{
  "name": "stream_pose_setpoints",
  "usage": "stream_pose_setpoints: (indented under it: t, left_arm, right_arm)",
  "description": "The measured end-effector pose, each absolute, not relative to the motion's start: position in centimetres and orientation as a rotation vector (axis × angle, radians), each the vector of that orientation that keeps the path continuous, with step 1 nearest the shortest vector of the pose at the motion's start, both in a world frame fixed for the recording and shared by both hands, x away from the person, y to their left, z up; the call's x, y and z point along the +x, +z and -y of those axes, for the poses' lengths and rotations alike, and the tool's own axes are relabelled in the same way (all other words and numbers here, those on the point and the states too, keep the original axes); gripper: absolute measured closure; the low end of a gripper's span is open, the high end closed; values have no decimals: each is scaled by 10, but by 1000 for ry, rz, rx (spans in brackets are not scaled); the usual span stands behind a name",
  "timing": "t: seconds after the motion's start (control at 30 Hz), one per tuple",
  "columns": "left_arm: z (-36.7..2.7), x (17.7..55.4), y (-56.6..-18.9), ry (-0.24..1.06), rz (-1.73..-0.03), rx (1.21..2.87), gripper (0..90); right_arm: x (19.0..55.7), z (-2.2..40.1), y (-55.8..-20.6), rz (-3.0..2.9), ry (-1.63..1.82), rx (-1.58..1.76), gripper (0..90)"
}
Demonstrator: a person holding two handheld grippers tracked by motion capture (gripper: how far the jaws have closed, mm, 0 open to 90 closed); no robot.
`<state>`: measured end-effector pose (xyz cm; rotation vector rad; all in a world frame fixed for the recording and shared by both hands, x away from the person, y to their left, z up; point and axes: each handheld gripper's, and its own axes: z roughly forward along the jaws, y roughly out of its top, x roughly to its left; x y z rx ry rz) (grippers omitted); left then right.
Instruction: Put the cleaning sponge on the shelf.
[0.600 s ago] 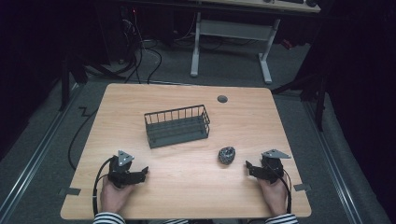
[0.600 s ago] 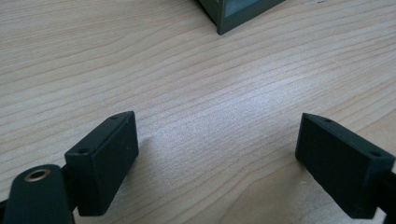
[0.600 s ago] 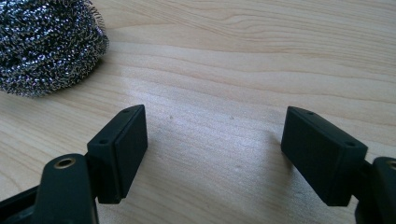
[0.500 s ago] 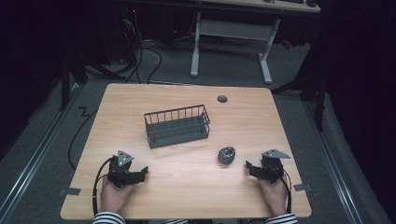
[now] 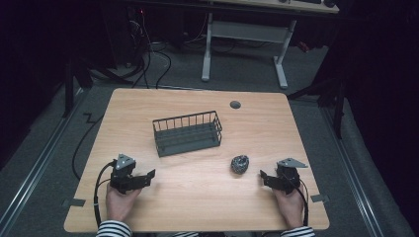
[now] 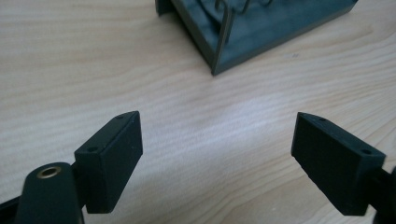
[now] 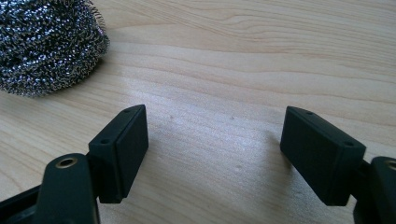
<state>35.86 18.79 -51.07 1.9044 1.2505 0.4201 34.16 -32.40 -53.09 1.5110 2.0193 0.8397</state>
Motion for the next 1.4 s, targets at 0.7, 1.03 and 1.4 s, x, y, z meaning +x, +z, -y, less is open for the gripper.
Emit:
stream_pose_setpoints:
  t: [0.7,1.03,1.4]
  left_arm:
    - [-190,389,-458,395,-1220,1844,156]
    - [-180,411,-433,397,-1207,1859,162]
    - [-161,438,-435,377,-1224,1885,178]
  right_arm:
    - [341,324,-531,-2021,839,1507,248]
    - [341,324,-531,-2023,842,1505,252]
    - [341,324,-531,-2023,841,1505,253]
